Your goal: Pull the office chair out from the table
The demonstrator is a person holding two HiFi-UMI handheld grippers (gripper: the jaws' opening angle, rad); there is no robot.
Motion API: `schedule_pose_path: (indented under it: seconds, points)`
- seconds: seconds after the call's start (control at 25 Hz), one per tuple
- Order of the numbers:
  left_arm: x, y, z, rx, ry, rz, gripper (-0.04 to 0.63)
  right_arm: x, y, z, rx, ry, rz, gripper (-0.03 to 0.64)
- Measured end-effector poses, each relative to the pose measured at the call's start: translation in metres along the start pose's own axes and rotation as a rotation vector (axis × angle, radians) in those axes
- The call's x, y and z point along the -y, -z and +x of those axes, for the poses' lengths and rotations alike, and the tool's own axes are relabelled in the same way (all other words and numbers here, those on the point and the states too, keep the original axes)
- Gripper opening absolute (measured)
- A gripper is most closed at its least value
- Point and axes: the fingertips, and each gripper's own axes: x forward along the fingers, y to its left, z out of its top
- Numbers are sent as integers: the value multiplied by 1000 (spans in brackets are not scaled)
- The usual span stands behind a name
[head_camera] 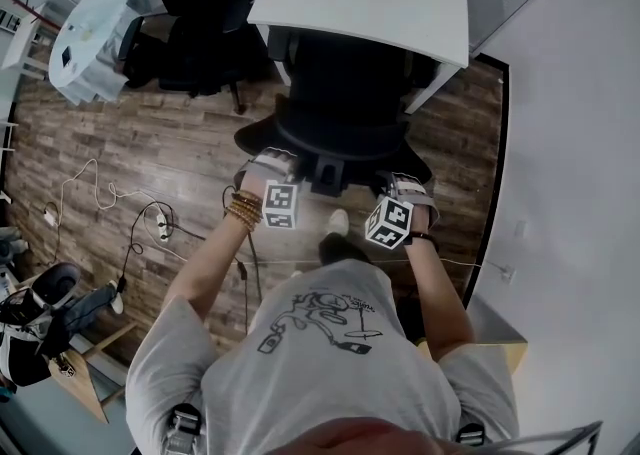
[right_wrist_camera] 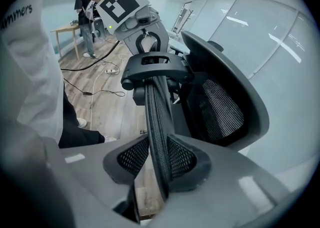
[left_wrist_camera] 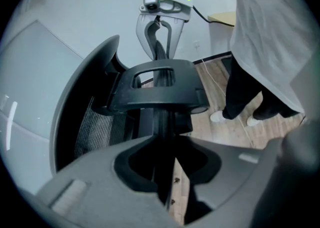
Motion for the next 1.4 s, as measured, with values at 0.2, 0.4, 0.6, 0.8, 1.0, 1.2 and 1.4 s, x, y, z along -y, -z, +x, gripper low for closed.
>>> schedule_pose_path:
  seconds: [0.2,0.4,0.6,0.8,1.0,1.2,1.4]
  points:
    - [24,3,-12,-2,-8,-6,104,-25,-7,-8,-7,1,16,121]
    - [41,3,-23,-1,-17,-9,103,-46,-12,-14,-10,-3,27,121]
    - [56,2,-32,-3,-23,-17,103,-63,-14,-22,-18,1,34,121]
    - [74,-2,-42,-1,-23,-27,103,-84,-15,-31,-17,9,36,120]
    - [98,-10,-51,5,-24,-36,103,-109,-12,-42,-15,31,30,121]
    - [124,-17,-61,2,-27,-37,103,-138,-10,-53,-12,53,24,120]
    - [143,-28,-72,8,-27,-36,103,-158,-5,-66,-10,77,7,121]
